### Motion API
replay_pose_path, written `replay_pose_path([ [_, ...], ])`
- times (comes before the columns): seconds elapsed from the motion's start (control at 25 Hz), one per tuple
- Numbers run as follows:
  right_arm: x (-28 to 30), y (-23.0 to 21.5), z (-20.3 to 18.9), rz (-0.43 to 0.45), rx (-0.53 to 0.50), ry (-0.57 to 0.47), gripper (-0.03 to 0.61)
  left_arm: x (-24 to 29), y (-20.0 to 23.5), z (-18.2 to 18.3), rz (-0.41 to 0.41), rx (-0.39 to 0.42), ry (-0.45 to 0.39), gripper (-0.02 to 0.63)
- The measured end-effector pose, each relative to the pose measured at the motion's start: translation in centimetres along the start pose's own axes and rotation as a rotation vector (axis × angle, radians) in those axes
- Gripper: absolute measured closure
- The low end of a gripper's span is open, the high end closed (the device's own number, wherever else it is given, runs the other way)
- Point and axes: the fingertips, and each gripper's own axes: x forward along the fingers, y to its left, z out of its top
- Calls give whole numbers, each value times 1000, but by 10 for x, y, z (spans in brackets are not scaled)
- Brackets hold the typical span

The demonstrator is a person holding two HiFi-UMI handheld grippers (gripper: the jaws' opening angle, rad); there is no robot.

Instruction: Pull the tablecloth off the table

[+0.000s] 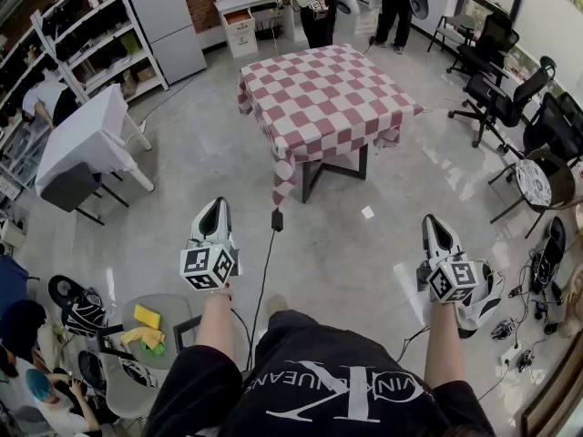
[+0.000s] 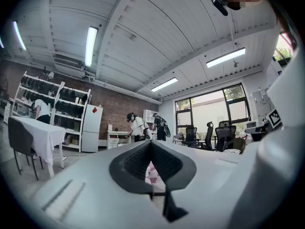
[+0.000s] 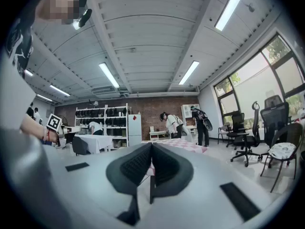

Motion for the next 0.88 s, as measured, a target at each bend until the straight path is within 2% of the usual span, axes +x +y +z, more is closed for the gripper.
replay_pose_path([
  [0.48, 11, 6, 8, 5, -6, -20, 566, 2, 3, 8, -12, 17, -25, 603],
  [0.88, 20, 4, 4, 28, 26, -19, 566, 10, -5, 7, -21, 21, 3, 603],
])
